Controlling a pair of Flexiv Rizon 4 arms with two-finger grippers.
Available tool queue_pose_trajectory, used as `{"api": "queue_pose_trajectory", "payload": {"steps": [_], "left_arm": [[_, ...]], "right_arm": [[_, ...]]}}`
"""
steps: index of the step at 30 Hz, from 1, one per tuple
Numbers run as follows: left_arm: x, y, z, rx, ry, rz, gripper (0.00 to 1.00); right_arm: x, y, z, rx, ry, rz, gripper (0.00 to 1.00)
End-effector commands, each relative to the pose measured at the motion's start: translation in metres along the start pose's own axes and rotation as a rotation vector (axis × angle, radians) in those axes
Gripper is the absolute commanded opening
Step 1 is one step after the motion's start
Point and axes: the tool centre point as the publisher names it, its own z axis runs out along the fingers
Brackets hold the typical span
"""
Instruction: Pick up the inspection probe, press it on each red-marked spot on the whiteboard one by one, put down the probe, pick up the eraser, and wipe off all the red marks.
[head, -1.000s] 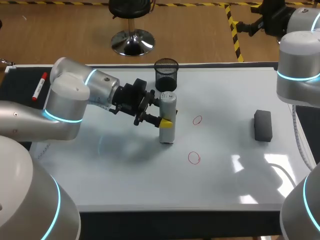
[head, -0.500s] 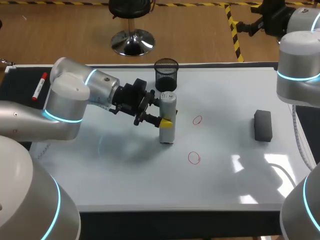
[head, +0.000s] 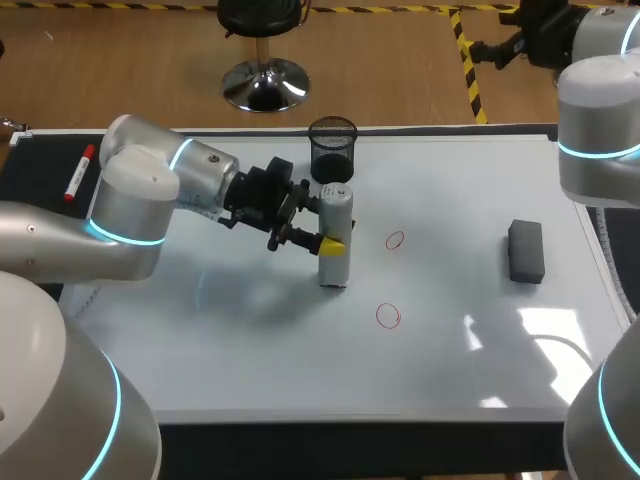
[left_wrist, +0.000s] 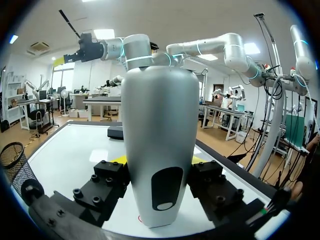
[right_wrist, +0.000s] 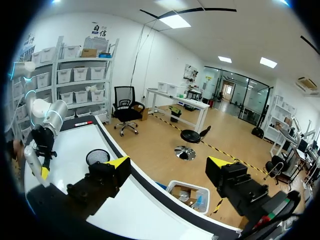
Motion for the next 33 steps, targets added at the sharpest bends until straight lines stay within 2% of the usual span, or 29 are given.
{"api": "queue_pose_trajectory", "payload": {"steps": [1,3,4,6,33], "left_arm": [[0.0,0.003,0.0,0.002,-0.001,0.002,0.0],[0.0,0.003,0.0,0.002,-0.001,0.002,0.0],[0.0,0.003,0.0,0.002,-0.001,0.002,0.0],[0.0,0.003,0.0,0.002,-0.001,0.002,0.0],[0.0,0.003,0.0,0.002,-0.001,0.002,0.0]], "right_arm": [[0.0,0.006,-0.022,0.162,0.06,0.066,1.0],[-0.001,0.006,-0.03,0.211,0.106,0.132,1.0],[0.0,0.006,-0.034,0.26,0.168,0.168,1.0],[0.001,0.005,-0.044,0.389,0.205,0.268,1.0],[0.001,0.005,-0.044,0.389,0.205,0.268,1.0]]}}
